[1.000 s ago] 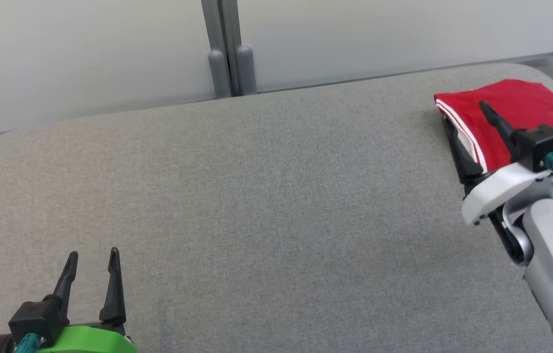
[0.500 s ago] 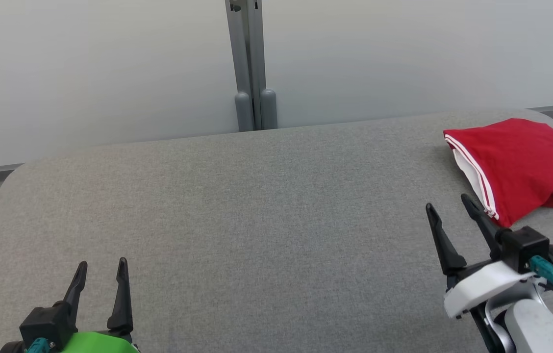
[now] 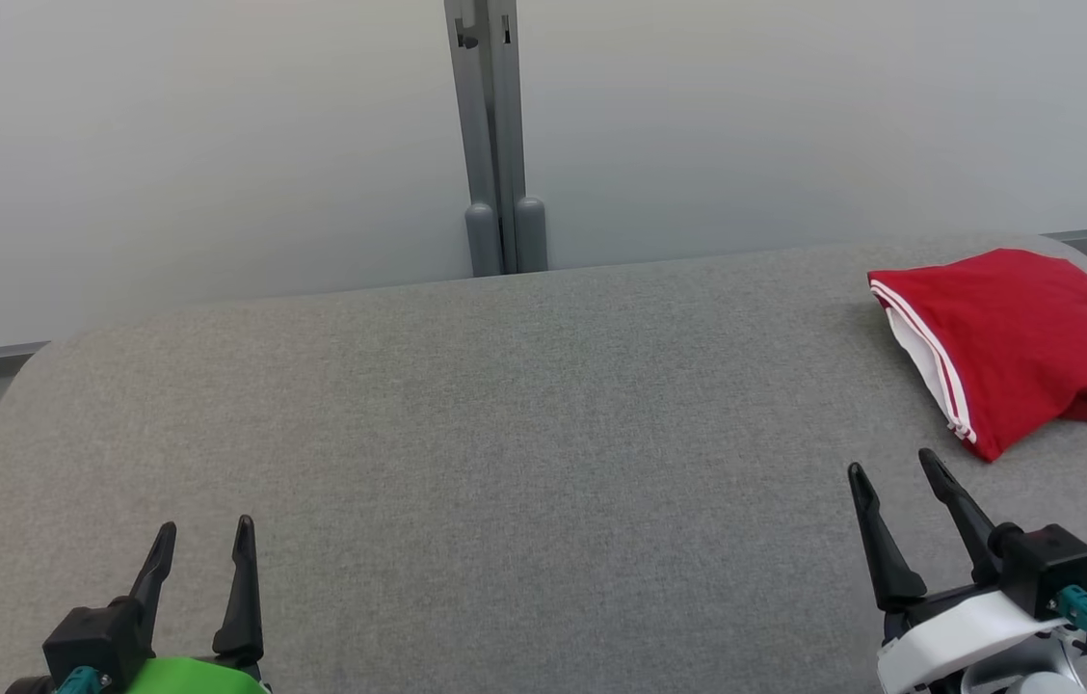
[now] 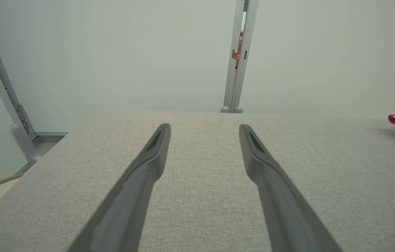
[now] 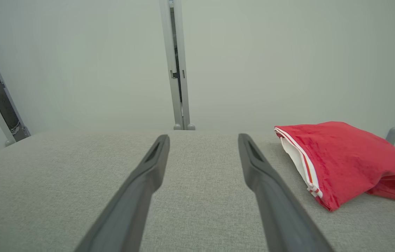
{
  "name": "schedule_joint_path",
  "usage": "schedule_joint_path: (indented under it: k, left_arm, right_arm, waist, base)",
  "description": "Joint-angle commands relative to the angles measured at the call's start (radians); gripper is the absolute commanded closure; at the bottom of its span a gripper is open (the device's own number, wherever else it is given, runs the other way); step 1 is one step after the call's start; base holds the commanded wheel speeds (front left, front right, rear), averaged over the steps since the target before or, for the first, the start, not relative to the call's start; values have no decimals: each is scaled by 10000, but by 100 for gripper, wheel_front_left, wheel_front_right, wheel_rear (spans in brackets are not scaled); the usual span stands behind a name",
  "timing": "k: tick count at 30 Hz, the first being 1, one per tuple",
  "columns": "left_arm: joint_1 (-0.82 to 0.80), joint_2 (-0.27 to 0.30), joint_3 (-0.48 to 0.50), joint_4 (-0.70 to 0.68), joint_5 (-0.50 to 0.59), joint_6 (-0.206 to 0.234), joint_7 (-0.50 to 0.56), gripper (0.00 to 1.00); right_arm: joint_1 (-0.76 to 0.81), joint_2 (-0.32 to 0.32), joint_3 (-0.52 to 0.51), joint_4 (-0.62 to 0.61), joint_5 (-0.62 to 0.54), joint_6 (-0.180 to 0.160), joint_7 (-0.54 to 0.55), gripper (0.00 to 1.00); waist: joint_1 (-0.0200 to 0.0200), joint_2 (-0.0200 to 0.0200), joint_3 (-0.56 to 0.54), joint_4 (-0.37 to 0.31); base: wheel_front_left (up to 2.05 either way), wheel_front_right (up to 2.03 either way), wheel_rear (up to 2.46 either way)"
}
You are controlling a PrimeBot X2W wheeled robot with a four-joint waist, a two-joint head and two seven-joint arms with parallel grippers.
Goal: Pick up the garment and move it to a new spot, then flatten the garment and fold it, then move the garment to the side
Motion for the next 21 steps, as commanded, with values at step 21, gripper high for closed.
schedule_joint_path:
  k: [21]
  left_arm:
    - [281, 148, -1, 215, -320, 163, -6, 0]
  right_arm:
    - [458, 188, -509, -419, -185, -2, 283, 0]
  waist:
    - [1, 0, -242, 4]
  base:
    - [0, 0, 0]
